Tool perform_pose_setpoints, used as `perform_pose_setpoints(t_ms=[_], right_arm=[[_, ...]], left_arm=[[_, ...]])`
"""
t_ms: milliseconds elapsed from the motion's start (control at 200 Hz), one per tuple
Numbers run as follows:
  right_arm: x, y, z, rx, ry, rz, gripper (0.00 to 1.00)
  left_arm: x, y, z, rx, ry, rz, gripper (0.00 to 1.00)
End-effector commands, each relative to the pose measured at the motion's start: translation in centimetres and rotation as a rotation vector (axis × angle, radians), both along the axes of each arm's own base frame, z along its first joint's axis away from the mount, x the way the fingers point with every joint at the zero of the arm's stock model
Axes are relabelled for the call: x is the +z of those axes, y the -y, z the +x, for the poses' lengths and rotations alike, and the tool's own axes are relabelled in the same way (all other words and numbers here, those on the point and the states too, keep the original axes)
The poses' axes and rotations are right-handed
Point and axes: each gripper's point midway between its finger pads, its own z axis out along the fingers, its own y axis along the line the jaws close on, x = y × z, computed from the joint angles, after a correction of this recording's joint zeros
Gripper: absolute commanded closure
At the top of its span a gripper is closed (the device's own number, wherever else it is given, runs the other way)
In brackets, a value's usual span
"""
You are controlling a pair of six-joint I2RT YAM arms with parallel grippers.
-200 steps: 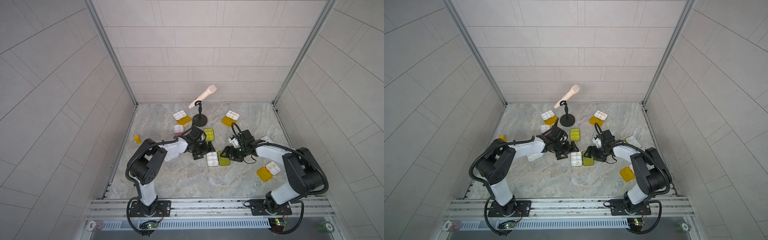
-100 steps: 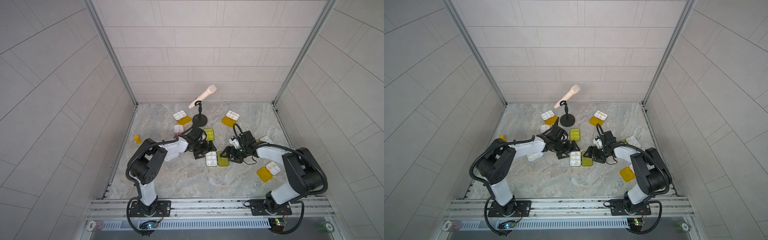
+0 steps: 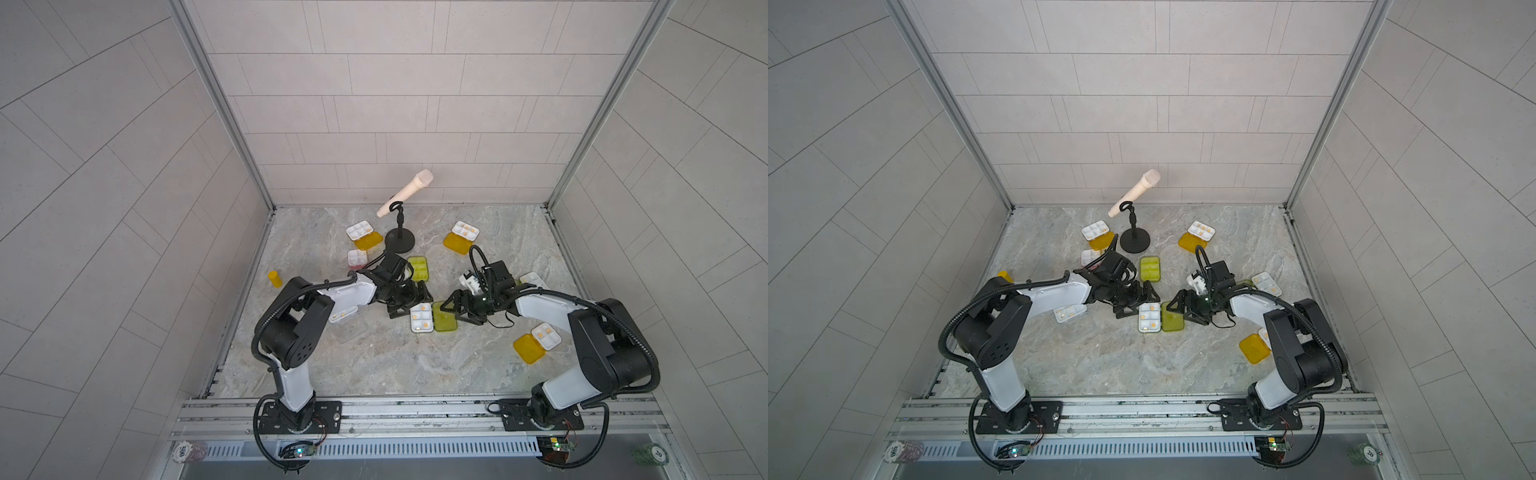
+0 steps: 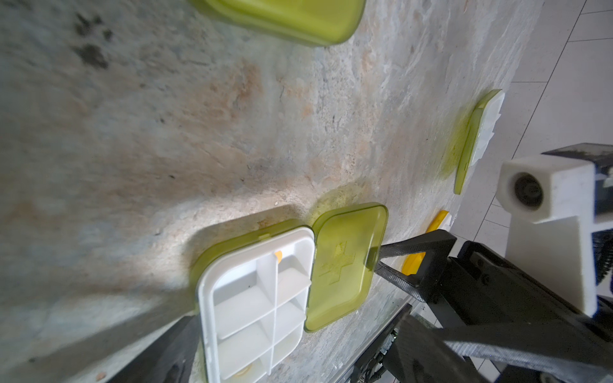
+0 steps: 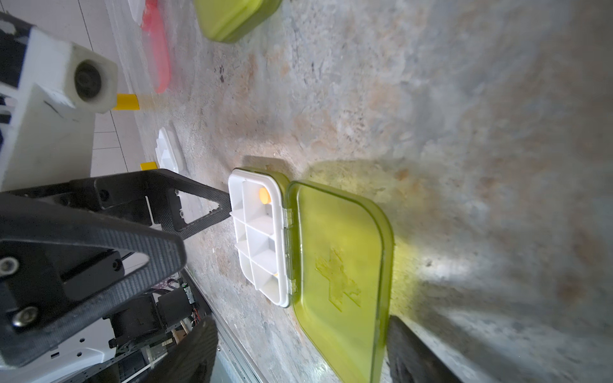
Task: Close pillboxes
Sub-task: Close the lid on the pillbox.
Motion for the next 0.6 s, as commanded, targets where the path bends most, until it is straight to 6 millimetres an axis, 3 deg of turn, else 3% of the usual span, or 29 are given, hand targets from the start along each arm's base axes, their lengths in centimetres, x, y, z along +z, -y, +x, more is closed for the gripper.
perform_pose_setpoints(t_ms=[0,595], right_arm=[[1.2,-0.2,0.1,0.000,0.033,0.030,0.20],[4.4,-1.6,0.3,0.006,0.086,0.073,0.20]], left_arm=[[0.6,0.7,0.4,-0.006,0.015,-0.019,0.02],[0.6,0.7,0.4,-0.006,0.017,-0.021,0.02]])
